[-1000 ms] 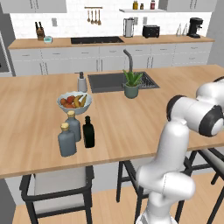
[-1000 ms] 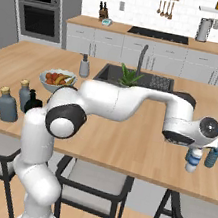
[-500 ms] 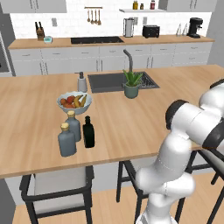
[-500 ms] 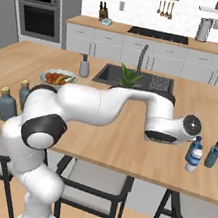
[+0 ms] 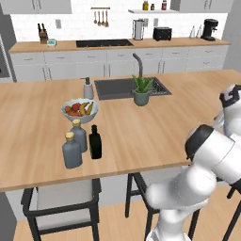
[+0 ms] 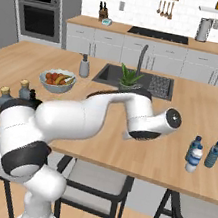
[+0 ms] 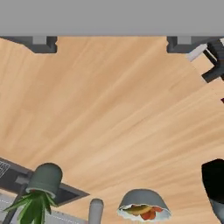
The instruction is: Move the plastic bottles in the middle to the plastics group, and the glass bottles in the middle to the glass group.
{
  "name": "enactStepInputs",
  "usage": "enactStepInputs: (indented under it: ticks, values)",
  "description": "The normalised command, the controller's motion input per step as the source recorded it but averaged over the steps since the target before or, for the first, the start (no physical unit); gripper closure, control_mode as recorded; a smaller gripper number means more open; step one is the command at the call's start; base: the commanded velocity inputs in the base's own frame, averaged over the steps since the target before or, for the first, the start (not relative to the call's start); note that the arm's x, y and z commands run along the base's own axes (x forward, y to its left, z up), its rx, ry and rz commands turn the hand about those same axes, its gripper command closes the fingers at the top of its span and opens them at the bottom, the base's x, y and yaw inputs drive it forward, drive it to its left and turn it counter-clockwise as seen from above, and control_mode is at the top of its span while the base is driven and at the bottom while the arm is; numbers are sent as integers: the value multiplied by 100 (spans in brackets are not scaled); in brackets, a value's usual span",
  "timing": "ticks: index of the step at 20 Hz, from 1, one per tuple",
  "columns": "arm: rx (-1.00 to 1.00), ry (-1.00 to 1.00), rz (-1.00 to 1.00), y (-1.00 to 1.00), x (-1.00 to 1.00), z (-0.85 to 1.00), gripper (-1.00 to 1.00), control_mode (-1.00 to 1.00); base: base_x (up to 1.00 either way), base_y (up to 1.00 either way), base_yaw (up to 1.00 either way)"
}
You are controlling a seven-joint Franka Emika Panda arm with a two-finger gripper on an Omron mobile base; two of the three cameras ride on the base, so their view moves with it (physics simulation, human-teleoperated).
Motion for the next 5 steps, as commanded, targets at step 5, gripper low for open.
enactStepInputs:
  ticks: [5]
  values:
    - [-3, 0, 33, 90, -21, 0, -100, -100, 0, 0, 0]
